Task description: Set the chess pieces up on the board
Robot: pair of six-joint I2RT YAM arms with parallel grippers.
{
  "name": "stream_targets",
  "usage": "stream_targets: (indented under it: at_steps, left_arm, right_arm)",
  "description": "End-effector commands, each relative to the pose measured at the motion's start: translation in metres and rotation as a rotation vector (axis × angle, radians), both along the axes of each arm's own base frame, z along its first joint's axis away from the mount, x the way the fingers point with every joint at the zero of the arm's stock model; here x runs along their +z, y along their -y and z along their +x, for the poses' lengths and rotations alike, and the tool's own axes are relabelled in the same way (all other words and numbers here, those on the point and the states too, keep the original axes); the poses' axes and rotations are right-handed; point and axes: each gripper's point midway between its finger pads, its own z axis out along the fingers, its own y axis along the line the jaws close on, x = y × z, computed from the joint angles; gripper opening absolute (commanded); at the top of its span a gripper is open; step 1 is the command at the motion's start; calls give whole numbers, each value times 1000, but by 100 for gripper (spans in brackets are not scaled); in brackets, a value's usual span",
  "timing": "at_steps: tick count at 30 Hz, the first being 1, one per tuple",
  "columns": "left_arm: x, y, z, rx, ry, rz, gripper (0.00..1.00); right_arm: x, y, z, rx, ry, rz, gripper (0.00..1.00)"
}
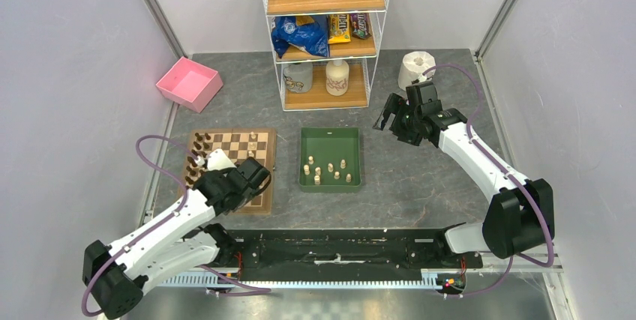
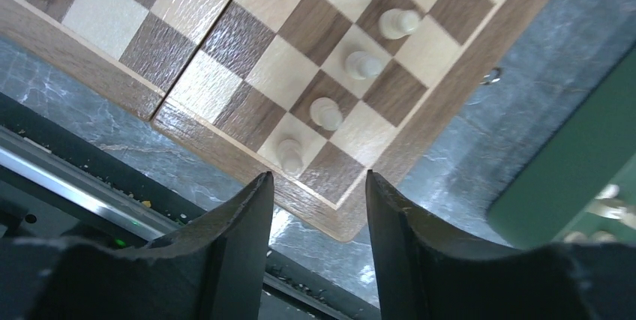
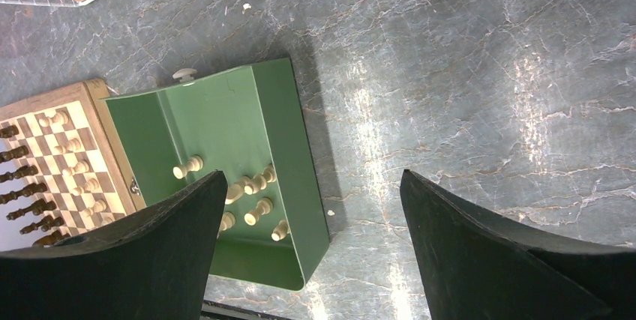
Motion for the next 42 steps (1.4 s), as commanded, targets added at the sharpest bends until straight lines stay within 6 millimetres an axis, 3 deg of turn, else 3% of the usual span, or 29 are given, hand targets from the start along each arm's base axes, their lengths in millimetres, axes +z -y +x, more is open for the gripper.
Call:
stream_targets:
  at_steps: [1, 4, 6, 12, 15, 23, 29, 42]
  left_arm:
    - [38, -7, 17, -13, 106, 42, 59]
    - [57, -7, 26, -55, 147, 74, 72]
    - [74, -4, 38, -124, 187, 115, 88]
    - [114, -10, 62, -194, 237, 230, 93]
    - [122, -16, 75, -215, 261, 220, 97]
    - [126, -32, 92, -269, 238, 159, 99]
    - [116, -40, 97, -281, 146, 121, 99]
    - [105, -49, 100, -272, 133, 104, 98]
  right_arm:
    - [16, -4, 5, 37, 55, 15, 93]
    - [28, -13, 5, 92, 89, 24, 92]
    - [37, -25, 4, 148, 112, 14, 91]
    - [41, -74, -6, 329, 108, -59, 83]
    - [36, -93, -10, 386, 103, -85, 79]
    - [7, -144, -28, 534, 23, -132, 74]
    - [-10, -182, -31, 615, -6, -168, 69]
    - [-49, -221, -32, 663, -69, -228, 61]
